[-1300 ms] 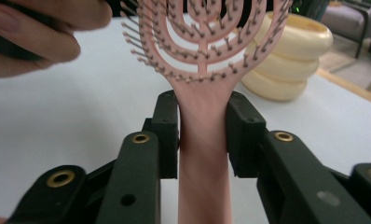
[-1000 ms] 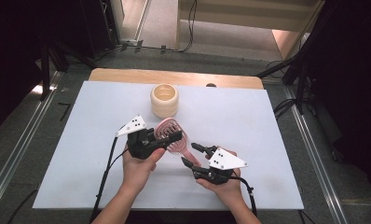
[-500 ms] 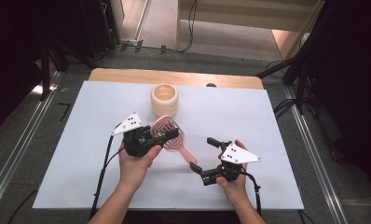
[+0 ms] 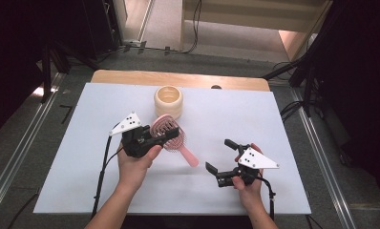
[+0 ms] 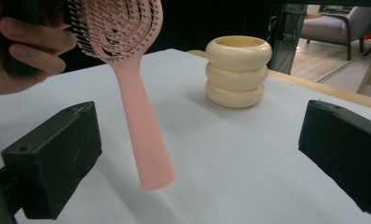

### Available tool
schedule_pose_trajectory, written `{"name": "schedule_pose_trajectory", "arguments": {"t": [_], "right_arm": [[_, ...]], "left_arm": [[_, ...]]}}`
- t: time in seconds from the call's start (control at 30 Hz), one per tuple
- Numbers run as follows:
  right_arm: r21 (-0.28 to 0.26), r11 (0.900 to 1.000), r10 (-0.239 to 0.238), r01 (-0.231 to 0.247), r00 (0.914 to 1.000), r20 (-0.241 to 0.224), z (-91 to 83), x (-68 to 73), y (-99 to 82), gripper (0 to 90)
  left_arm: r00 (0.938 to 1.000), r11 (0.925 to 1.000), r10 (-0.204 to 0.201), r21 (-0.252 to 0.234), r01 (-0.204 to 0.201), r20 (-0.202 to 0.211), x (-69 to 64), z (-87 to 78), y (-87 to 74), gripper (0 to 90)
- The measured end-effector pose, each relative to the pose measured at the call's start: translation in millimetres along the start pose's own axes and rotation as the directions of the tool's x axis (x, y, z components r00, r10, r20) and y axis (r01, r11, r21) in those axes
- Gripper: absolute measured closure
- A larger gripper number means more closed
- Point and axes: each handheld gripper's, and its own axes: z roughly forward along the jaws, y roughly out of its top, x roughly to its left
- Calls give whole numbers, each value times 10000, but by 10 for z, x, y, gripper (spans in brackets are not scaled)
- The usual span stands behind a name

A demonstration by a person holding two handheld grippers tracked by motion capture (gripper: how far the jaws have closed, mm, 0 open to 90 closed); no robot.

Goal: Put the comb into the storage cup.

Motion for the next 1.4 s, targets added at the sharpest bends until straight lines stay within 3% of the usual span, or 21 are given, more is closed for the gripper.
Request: {"name": "schedule_pose_trajectory", "arguments": {"t": [0.3,0.43,1.4], "right_arm": [[-2,9999,-120,120,9991,405,-170,-114,-49,0],[-145,9999,62,-54,9985,550,-270,-177,-57,0],[41,10000,73,-81,9875,1577,-730,-464,-244,0]], "left_arm": [[9998,9998,174,-33,-175,-133,29,-25,75,631],[9990,9995,302,-3,-302,-318,43,-32,93,632],[9981,9993,340,-123,-346,-521,175,-41,287,632]]}}
